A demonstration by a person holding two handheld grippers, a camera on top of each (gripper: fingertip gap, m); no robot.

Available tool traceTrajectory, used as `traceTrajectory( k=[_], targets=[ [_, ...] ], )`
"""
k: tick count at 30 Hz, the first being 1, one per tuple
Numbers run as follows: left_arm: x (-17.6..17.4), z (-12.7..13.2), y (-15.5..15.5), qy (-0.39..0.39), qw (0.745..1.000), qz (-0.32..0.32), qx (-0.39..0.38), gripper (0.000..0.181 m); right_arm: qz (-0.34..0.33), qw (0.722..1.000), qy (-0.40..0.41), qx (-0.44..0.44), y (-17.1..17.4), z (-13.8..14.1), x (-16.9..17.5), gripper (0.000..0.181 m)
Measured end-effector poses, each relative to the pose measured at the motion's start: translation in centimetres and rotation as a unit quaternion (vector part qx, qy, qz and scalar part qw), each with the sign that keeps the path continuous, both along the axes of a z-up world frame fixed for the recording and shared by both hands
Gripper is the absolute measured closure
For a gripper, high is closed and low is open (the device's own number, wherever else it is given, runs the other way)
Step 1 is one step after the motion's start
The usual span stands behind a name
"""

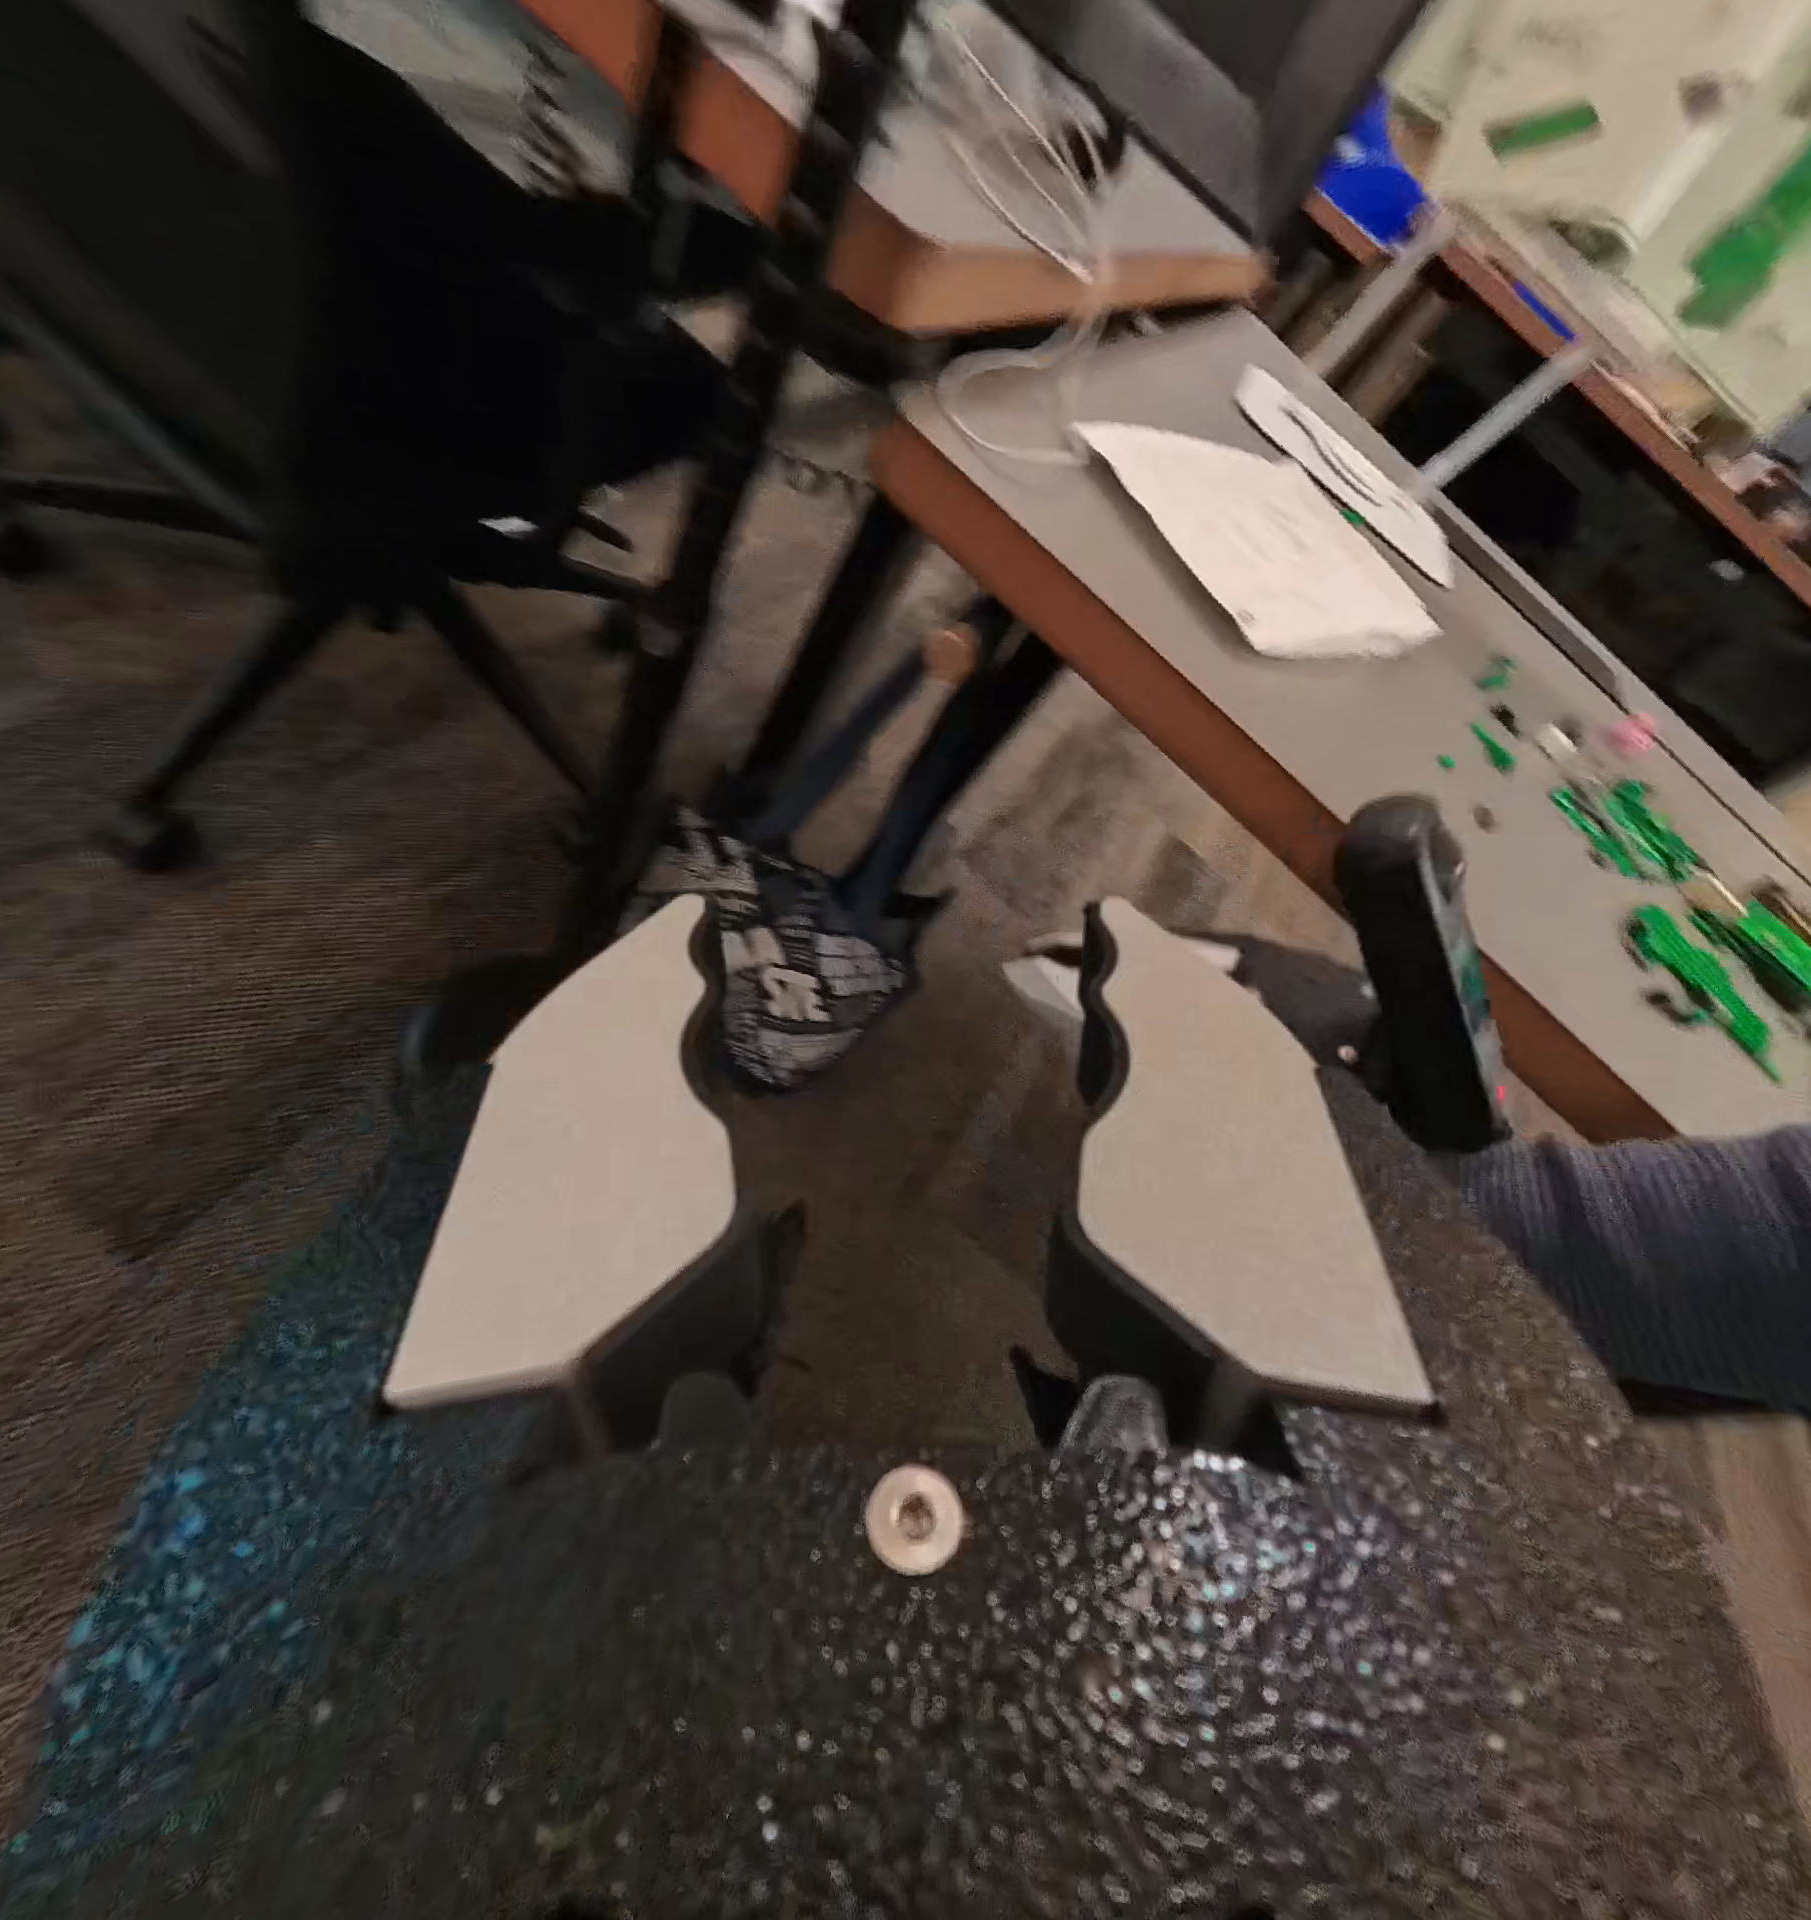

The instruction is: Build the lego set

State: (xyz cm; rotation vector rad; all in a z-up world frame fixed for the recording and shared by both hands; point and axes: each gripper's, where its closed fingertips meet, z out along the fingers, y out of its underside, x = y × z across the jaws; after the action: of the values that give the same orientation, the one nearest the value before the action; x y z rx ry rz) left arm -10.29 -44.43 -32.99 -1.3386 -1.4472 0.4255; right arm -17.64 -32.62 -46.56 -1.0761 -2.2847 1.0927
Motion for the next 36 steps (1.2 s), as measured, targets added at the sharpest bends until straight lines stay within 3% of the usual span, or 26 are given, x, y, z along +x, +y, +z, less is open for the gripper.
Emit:
traceTrajectory(
  k=[4,7,13,19,21,23,27,31,33,36],
  targets=[
    [0.6,-3.0,8.5,-0.067,0.985,-0.139,0.076,0.114,-0.062,0.993,0.060,-0.079,1.7,3.9,0.4,0.166],
    [2.0,-4.5,13.1,-0.078,0.970,-0.222,0.053,0.114,-0.095,0.983,0.104,-0.116,4.2,5.8,1.9,0.166],
    [1.5,-5.5,17.3,-0.023,0.964,-0.254,0.070,0.115,-0.153,0.958,0.198,-0.142,9.6,8.7,6.1,0.166],
    [2.7,-5.4,19.1,0.131,0.953,-0.267,0.051,0.116,-0.224,0.929,0.276,-0.103,12.9,6.5,11.5,0.166],
    [2.8,-4.2,19.0,0.181,0.944,-0.270,0.051,0.117,-0.224,0.924,0.301,-0.081,12.8,6.7,13.0,0.166],
    [3.3,-2.4,19.4,0.219,0.933,-0.279,0.062,0.116,-0.225,0.912,0.335,-0.067,12.9,8.8,14.6,0.166],
    [7.2,-0.7,22.5,0.176,0.912,-0.359,0.093,0.110,-0.249,0.874,0.412,-0.070,14.9,16.6,18.9,0.166],
    [11.3,3.0,24.5,0.205,0.890,-0.397,0.088,0.111,-0.283,0.843,0.458,-0.017,20.8,23.9,21.4,0.166],
    [12.4,4.6,25.0,0.231,0.881,-0.405,0.082,0.113,-0.306,0.851,0.423,0.059,25.9,25.1,20.6,0.166],
    [12.9,5.5,25.7,0.240,0.873,-0.418,0.074,0.113,-0.320,0.901,0.277,0.093,33.7,22.3,18.1,0.166]
  ],
)
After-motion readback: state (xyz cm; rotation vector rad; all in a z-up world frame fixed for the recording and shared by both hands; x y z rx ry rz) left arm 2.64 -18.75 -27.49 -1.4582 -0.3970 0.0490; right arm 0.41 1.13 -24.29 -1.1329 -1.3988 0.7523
